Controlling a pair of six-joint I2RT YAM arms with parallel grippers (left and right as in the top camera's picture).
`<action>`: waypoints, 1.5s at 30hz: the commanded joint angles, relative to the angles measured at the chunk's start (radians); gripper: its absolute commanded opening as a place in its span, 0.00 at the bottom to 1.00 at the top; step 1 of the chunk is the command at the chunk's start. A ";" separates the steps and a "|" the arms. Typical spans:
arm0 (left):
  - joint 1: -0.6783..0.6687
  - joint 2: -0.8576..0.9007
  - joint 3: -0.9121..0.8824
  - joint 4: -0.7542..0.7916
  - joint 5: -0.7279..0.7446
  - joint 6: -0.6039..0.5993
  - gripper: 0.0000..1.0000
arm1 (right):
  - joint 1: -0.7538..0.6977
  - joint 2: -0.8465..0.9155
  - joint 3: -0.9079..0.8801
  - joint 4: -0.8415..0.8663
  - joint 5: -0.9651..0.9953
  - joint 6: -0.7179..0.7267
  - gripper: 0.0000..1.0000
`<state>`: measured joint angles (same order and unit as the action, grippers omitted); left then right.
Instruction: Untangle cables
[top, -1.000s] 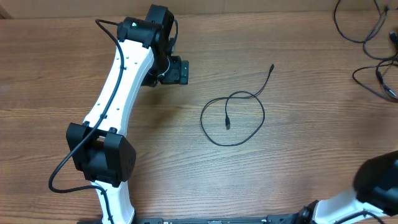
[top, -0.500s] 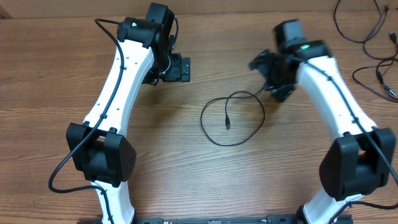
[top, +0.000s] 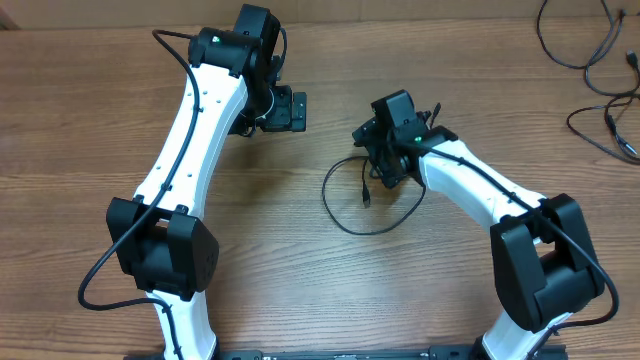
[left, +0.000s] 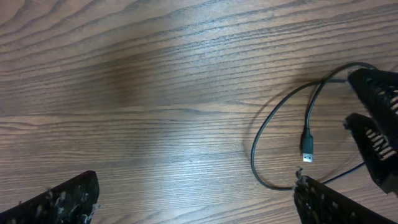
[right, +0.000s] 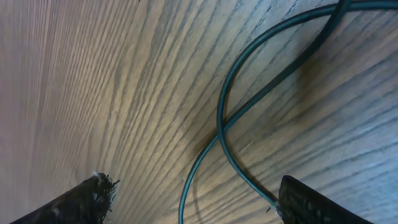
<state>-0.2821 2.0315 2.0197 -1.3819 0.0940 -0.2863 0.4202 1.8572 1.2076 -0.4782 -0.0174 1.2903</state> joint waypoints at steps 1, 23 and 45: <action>-0.007 0.010 -0.004 -0.001 0.000 -0.005 1.00 | 0.007 0.018 -0.011 0.014 0.015 0.022 0.85; -0.007 0.010 -0.123 0.071 0.001 -0.006 1.00 | 0.176 0.198 -0.011 0.254 -0.029 -0.046 0.84; 0.173 0.006 0.089 0.057 0.038 -0.009 0.92 | 0.200 0.361 -0.010 0.295 0.090 -0.069 0.04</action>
<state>-0.1081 2.0315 2.0777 -1.3159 0.1028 -0.2886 0.6167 2.1002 1.2415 -0.1459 0.0448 1.2301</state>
